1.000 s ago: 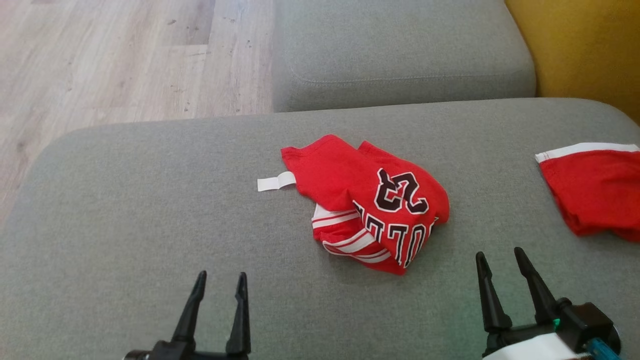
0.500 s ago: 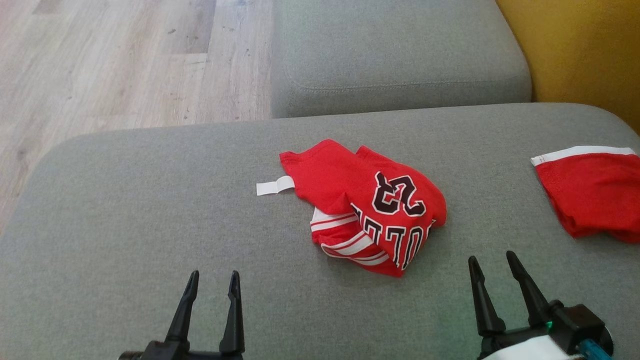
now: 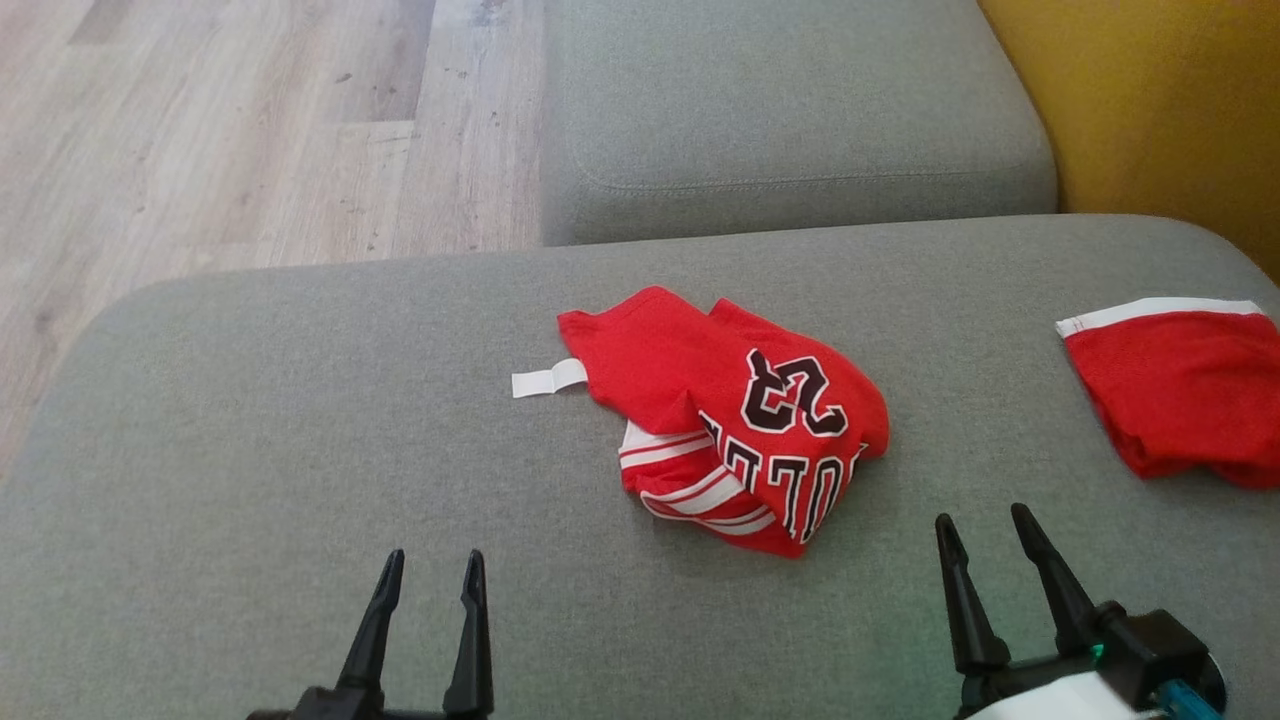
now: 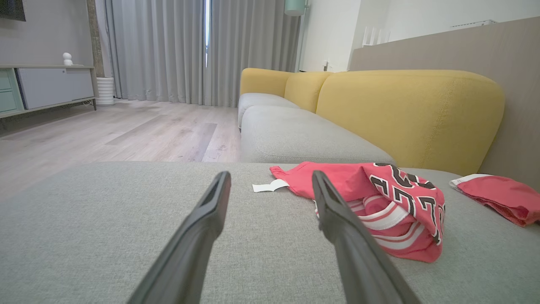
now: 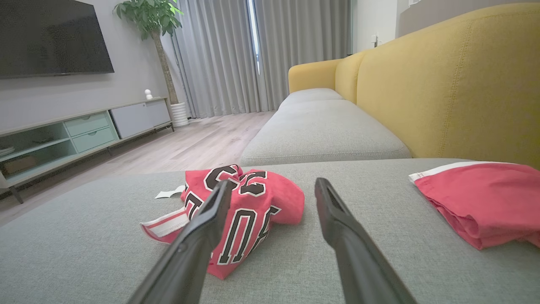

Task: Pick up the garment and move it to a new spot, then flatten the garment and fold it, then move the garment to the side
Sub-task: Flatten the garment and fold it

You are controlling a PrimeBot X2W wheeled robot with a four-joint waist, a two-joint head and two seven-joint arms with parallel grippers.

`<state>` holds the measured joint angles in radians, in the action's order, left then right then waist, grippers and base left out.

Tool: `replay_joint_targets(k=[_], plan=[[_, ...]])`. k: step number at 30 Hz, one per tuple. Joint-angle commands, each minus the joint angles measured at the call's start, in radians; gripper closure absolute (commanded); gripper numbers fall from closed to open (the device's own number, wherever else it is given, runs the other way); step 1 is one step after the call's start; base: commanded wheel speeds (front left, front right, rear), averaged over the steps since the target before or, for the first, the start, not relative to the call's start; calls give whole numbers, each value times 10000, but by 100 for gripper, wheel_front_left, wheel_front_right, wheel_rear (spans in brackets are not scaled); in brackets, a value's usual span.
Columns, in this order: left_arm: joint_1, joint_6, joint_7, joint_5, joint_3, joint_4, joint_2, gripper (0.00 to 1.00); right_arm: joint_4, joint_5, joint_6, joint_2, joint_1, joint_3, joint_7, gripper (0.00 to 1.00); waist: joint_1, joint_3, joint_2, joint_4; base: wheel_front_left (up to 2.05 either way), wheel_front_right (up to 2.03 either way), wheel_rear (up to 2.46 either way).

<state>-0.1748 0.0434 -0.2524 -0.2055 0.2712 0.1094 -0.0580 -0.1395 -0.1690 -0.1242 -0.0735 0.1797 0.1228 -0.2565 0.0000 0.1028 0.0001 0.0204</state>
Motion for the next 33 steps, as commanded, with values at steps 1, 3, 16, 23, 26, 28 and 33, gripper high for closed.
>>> replay_joint_targets(k=[1, 3, 16, 23, 26, 28, 33], plan=[[211, -6, -93, 25, -242, -287, 77, 0, 288, -15, -65, -110, -184, 206, -53, 0, 0, 4, -1, -8, 0, 0, 0], [201, -2, -93, 28, -236, -281, 77, 0, 299, -3, -65, -112, -178, 206, -53, 0, 0, -7, -1, -13, 0, 0, 0], [2008, -973, -93, 1203, 615, 1259, -304, 0, 526, 13, -65, -249, -546, 399, -53, 0, 0, -887, -1, -346, 0, 0, 0], [4273, -1604, 326, 1926, 1875, 3356, -730, 0, 634, -28, -65, -378, -978, 607, -53, 0, 0, -1678, -1, -986, 0, 0, 0], [5134, -1697, 462, 2173, 2540, 4149, -952, 0, 662, -48, -65, -417, -1199, 683, -53, 0, 0, -2001, -1, -1272, 0, 0, 0], [5602, -1721, 538, 2300, 2970, 4656, -1090, 0, 659, -50, -65, -441, -1325, 722, -53, 0, 0, -2185, -1, -1457, 0, 0, 0], [6501, -1736, 508, 2196, 3881, 5710, -1285, 0, 641, -74, -65, -449, -1543, 749, -53, 0, 0, -2494, -1, -1852, 0, 0, 0]])
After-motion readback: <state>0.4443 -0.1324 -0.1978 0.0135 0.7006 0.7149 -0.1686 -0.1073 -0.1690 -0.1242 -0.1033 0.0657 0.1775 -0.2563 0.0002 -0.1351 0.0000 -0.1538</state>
